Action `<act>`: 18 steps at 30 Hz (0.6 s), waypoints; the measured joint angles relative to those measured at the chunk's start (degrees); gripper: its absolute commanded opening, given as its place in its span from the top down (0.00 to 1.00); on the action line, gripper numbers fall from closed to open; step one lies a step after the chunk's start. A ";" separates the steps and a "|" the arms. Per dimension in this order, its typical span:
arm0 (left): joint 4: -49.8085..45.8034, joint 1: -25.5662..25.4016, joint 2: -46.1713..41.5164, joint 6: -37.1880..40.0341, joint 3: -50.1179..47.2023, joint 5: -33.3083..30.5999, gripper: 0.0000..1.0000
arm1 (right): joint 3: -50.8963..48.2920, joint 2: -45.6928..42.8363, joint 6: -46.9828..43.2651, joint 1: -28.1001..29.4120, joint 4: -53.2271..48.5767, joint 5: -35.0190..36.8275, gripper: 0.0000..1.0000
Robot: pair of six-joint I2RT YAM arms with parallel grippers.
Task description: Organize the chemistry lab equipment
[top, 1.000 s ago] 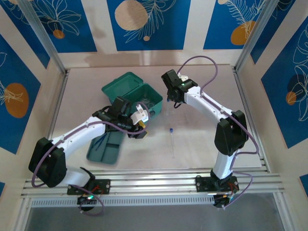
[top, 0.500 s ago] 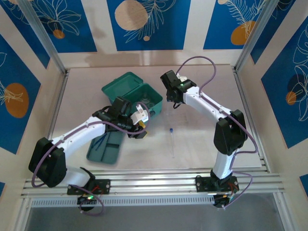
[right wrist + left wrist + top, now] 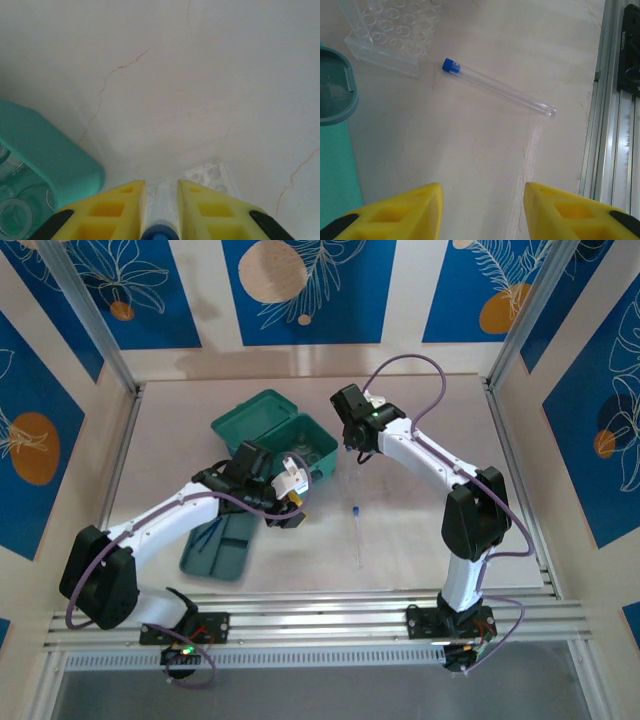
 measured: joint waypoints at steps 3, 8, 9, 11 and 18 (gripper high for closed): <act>0.00 0.00 0.00 0.02 0.00 0.00 0.54 | 0.13 0.00 -0.02 0.00 0.00 0.00 0.75; 0.00 0.00 0.00 0.04 -0.02 0.00 0.54 | 0.13 0.00 0.00 0.00 0.00 -0.02 0.75; -0.02 -0.02 0.00 0.13 -0.02 0.00 0.54 | 0.13 0.00 0.00 0.00 0.00 0.00 0.75; 0.00 0.00 0.00 0.13 -0.02 0.00 0.54 | 0.13 0.00 0.00 0.04 0.00 0.00 0.74; 0.00 0.00 0.00 0.15 -0.02 0.00 0.54 | 0.52 -0.04 -0.17 0.33 -0.28 0.04 0.69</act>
